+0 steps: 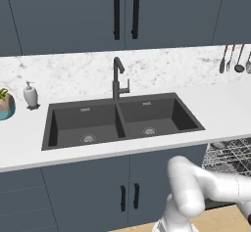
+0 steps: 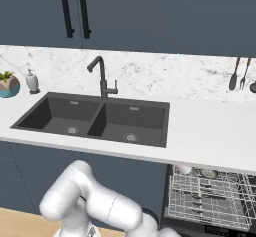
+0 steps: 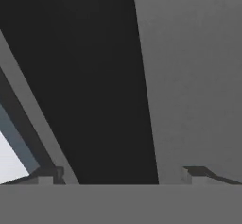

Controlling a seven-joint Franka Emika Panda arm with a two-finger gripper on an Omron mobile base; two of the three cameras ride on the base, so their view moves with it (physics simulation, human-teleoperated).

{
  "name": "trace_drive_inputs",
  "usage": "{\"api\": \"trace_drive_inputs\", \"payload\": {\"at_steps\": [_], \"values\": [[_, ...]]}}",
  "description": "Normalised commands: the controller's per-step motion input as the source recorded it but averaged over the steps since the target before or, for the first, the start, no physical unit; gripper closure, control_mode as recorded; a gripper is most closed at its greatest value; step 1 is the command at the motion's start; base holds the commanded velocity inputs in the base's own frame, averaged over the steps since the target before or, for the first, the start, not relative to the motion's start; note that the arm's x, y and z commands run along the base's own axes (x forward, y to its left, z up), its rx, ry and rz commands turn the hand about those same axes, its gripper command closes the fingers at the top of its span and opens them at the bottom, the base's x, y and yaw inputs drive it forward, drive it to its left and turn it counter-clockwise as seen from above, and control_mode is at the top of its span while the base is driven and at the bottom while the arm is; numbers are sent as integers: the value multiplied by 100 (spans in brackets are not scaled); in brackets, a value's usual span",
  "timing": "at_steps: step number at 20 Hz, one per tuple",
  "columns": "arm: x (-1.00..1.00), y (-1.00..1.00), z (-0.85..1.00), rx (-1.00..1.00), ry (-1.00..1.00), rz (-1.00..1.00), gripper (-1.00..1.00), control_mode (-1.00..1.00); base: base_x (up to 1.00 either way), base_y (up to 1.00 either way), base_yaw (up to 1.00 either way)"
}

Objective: Pick up the cup and bowl from the counter, place them in the dishwasher, and close the dishwasher door.

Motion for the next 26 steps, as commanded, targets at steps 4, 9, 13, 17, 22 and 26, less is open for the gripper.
{"api": "trace_drive_inputs", "payload": {"at_steps": [4,9,13,17,22,26], "values": [[100,24,0,0,-7,-7,-100,-100,0,0,0],[100,34,10,-6,-1,-11,-100,-100,0,0,0],[100,49,24,-16,0,-22,-100,-100,0,0,0],[100,72,17,-17,1,-36,-100,-100,0,0,0],[100,57,19,-10,5,-36,-100,-100,0,0,0],[100,34,23,-4,9,-31,-100,-100,0,0,0]]}}
